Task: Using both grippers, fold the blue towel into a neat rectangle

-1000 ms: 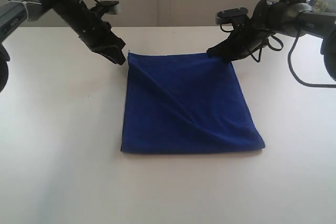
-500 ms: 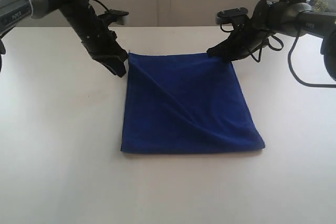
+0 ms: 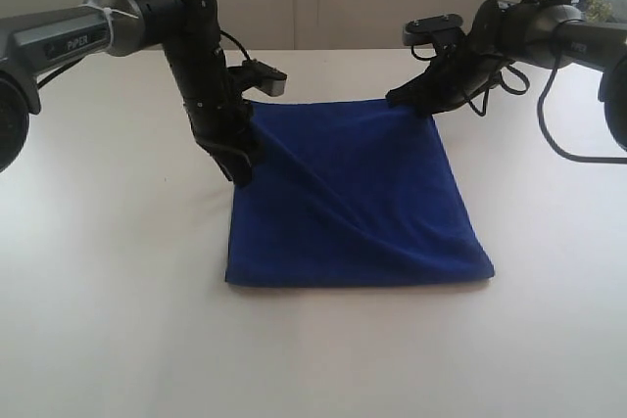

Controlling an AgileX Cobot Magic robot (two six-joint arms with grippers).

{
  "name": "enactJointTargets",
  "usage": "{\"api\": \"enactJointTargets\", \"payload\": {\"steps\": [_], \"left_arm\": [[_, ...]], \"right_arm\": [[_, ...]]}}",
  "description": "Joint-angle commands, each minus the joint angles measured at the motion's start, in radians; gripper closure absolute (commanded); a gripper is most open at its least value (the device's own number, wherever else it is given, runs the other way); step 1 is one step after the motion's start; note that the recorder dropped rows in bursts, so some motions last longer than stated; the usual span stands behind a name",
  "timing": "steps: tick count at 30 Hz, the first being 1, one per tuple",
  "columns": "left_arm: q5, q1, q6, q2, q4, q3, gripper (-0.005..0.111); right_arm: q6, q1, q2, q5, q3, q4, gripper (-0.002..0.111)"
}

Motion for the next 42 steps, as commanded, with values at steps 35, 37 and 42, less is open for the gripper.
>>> {"api": "enactJointTargets", "payload": {"steps": [35,37,42], "left_arm": [[-0.021,-0.006,-0.036,0.030,-0.039,0.008,0.078],[-0.016,-0.006,-0.034,0.027,-0.025,0.008,0.080],[-0.009,-0.006,-0.030,0.027,0.006,0.008,0.100]], "right_arm": [[0.006,-0.003,0.009,0.036,-0.001,-0.016,0.108],[0.006,-0.003,0.009,0.036,-0.001,-0.016,0.108],[0.006,-0.003,0.009,0.036,-0.001,-0.016,0.108]]}}
